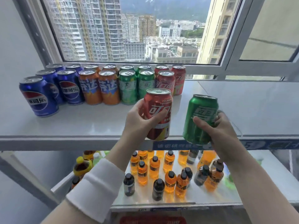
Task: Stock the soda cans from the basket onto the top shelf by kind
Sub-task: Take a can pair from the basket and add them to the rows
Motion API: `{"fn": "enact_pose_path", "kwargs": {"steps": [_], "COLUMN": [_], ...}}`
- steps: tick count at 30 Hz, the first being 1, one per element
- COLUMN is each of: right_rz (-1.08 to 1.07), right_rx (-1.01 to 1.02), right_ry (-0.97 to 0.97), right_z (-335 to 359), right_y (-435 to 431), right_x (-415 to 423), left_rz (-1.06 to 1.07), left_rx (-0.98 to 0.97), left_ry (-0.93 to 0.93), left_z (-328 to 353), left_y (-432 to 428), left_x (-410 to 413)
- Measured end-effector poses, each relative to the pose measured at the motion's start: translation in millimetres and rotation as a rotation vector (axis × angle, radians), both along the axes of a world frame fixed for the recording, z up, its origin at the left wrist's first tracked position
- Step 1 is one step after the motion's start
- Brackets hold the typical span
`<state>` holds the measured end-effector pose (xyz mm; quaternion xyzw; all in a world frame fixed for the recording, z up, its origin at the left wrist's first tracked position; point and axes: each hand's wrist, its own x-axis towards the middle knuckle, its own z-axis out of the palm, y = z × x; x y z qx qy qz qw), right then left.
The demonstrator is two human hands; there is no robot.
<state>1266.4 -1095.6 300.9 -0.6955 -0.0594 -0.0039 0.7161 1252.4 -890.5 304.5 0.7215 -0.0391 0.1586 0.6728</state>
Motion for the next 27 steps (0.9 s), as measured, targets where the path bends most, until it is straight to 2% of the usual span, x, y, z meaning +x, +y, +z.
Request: {"fn": "enact_pose_path", "kwargs": {"steps": [7, 17, 22, 27], "right_rz": [-0.027, -0.013, 0.026, 0.040], "right_rx": [-0.070, -0.031, -0.004, 0.020], "right_ry": [-0.046, -0.054, -0.043, -0.042], "right_z": [17, 28, 33, 36], "right_y": [-34, -75, -84, -85], "right_x": [49, 96, 110, 121], "left_rz": [0.018, 0.099, 0.122, 0.101], "left_rx": [0.196, 0.550, 0.745, 0.849], "left_ry": [-0.037, -0.059, -0.012, 0.028], "left_z": [14, 35, 44, 48], "left_y": [-35, -81, -89, -89], "left_x": [53, 103, 115, 123]}}
